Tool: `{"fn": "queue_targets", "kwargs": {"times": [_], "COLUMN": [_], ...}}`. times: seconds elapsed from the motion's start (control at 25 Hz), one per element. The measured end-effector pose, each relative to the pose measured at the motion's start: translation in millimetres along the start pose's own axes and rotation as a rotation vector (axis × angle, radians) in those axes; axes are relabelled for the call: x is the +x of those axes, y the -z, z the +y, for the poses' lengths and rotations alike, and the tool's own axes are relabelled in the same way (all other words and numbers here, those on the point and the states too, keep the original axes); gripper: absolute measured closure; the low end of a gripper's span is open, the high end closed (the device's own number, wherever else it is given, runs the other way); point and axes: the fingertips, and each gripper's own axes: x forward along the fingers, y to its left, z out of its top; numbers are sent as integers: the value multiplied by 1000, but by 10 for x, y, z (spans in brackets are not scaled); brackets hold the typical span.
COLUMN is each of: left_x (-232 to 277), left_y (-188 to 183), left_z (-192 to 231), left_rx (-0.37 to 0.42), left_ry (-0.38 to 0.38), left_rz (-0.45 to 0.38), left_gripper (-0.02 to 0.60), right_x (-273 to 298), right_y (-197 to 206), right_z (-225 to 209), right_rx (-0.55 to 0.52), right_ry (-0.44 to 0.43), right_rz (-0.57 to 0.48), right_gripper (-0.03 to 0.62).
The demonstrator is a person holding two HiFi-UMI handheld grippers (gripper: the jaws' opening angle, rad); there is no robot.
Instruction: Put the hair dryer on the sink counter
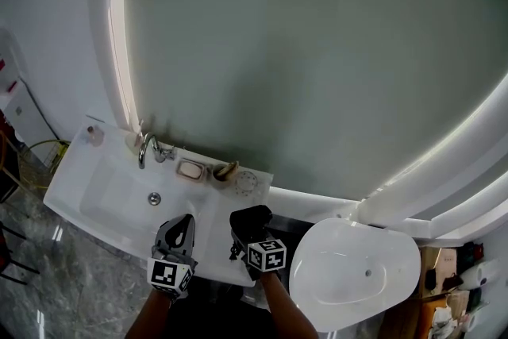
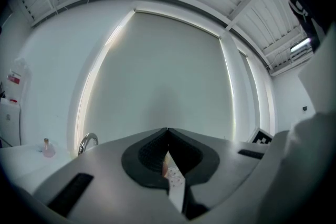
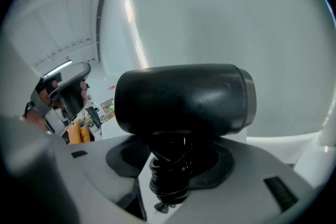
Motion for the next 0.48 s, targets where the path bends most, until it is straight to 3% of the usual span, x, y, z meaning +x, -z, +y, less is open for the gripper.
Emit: {"fn": "queue_targets", "kwargs": {"times": [0.24, 0.48], "left_x": [-45, -114], "left_y": [56, 39], "left_z": [78, 177], "left_rx": [1, 8], "left_ry": [-25, -44], "left_rz": [13, 5], "left_gripper": [557, 557], "right_x": [584, 995], "right_y": [516, 1054], "right_z": [-287, -517], "right_rx": [217, 288], "right_ry": [65, 193], "right_rz": [240, 491], "right_gripper": [367, 367]}}
